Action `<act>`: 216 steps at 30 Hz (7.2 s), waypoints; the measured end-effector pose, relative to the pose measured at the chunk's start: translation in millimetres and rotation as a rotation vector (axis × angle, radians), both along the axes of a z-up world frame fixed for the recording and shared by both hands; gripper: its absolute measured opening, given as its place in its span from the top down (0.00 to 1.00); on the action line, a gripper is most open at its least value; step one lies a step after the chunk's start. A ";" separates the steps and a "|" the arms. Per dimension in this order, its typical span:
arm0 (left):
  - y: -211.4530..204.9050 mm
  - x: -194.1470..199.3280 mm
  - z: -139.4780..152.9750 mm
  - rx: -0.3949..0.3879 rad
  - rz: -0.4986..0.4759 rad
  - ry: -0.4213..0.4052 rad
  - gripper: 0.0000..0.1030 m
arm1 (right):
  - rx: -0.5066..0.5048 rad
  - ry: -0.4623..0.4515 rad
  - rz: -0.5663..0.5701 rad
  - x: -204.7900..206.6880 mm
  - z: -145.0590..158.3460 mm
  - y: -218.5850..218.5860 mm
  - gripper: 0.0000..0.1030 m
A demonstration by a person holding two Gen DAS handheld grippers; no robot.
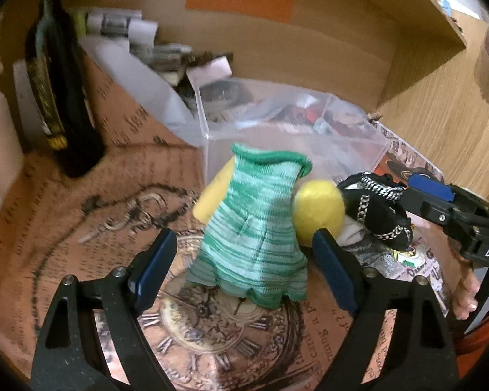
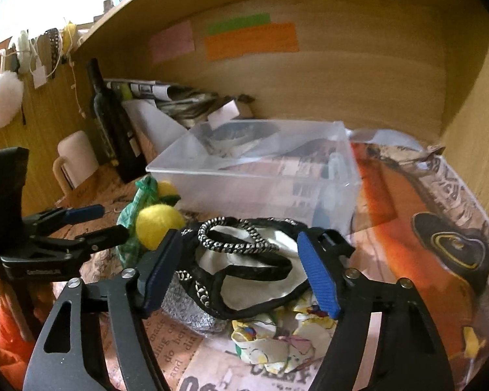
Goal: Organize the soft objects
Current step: 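Grasp the green knit glove with the left tool while the right tool grasps the bracelet, then carry the glove into the clear box with the left tool while the right drops the bracelet, then grasp the yellow-green sponge with the left tool while the right grasps the strapped item, then lower the sponge into the box with the left tool while the right places the strapped item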
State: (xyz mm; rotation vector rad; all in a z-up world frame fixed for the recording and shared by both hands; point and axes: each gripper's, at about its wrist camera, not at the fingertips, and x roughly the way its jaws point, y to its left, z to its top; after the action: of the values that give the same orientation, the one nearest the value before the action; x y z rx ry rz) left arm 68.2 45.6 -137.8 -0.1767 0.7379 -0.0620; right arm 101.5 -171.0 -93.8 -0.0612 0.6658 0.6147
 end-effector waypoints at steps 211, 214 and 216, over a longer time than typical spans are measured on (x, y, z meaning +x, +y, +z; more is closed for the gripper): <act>-5.1 153.5 41.2 0.082 -0.116 0.062 0.61 | -0.199 -0.043 0.063 119.5 2.4 70.4 0.68; -6.4 144.6 47.0 0.087 -0.108 0.032 0.55 | -0.195 -0.054 0.056 117.5 6.0 68.8 0.53; -6.9 138.9 51.5 0.085 -0.104 0.015 0.52 | -0.188 -0.060 0.056 116.1 9.5 67.4 0.45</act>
State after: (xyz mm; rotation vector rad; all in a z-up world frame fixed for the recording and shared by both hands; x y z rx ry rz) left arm 207.1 38.7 -86.3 -0.0577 0.7625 -0.1278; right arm 217.7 -103.7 -84.3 -0.2732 0.6638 0.6001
